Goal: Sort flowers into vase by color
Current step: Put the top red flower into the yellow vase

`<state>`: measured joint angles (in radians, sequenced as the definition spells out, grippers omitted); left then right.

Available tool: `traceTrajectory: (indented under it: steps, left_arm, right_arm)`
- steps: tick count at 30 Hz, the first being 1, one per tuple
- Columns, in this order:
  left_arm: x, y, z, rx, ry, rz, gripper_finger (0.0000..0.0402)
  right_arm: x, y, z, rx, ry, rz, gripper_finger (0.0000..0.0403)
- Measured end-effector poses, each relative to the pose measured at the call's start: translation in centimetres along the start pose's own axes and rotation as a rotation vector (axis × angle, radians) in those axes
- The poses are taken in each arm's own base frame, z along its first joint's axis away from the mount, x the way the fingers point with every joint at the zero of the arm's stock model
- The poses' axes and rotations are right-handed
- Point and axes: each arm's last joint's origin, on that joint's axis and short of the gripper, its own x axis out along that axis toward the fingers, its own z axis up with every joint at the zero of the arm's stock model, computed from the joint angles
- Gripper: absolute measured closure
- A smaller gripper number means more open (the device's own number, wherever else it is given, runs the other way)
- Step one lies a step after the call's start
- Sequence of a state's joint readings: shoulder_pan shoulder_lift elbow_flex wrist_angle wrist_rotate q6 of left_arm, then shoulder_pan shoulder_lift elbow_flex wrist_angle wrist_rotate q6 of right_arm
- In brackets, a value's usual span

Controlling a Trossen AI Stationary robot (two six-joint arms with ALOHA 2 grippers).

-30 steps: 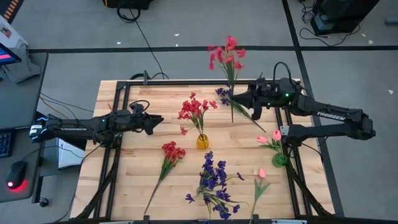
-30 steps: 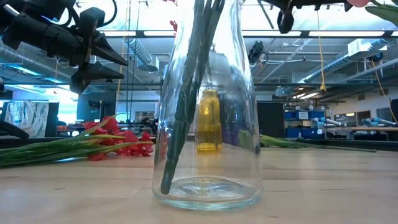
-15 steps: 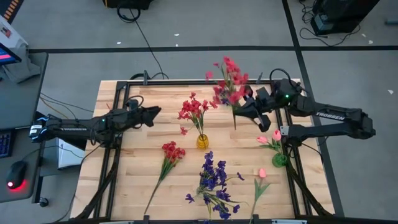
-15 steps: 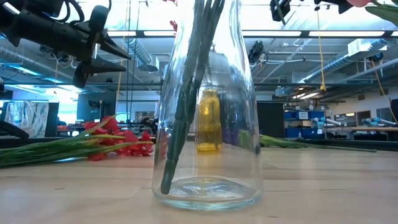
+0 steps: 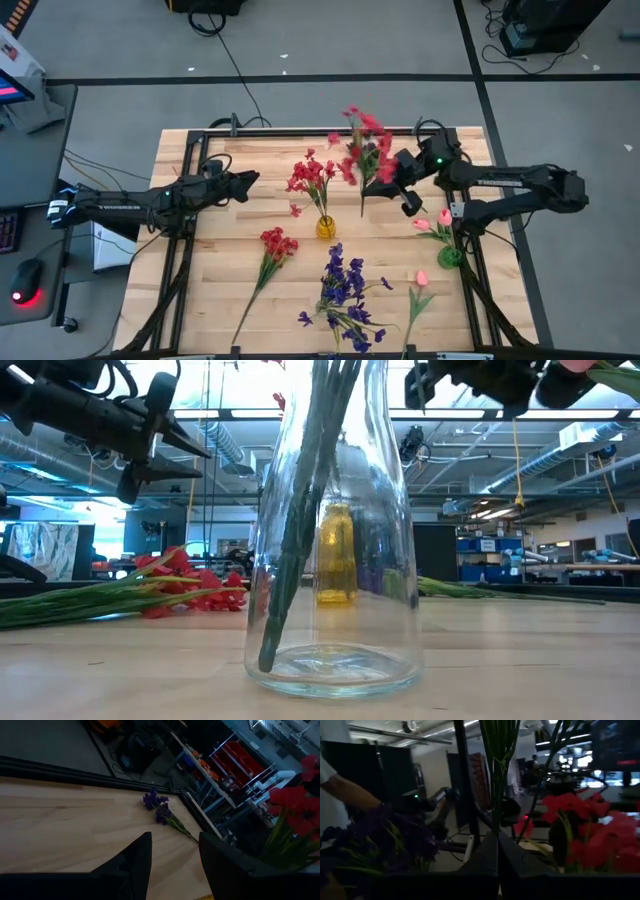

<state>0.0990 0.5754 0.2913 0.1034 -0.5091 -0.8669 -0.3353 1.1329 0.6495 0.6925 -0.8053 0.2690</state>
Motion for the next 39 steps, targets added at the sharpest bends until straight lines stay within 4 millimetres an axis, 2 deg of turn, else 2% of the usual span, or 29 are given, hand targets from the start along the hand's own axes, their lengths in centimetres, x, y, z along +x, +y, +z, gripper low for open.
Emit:
traceTrajectory:
  steps: [8, 21, 30, 39]
  left_arm:
    - [0.9, 0.3, -0.9, 0.036, 0.041, 0.048, 0.0234]
    - [2.3, 0.0, -1.7, 0.068, 0.041, 0.046, 0.0234]
    - [3.0, -0.3, -2.0, 0.078, 0.027, 0.031, 0.0234]
    - [3.5, -0.2, -2.4, 0.128, 0.038, 0.041, 0.0234]
  right_arm:
    - [1.9, -1.9, -2.5, -0.009, -0.013, 0.078, 0.04]
    - [3.5, -4.6, -6.4, 0.009, -0.038, 0.081, 0.04]
    - [3.9, -5.7, -8.3, -0.017, -0.092, 0.016, 0.04]
    - [4.4, -6.2, -10.2, -0.004, -0.072, -0.008, 0.04]
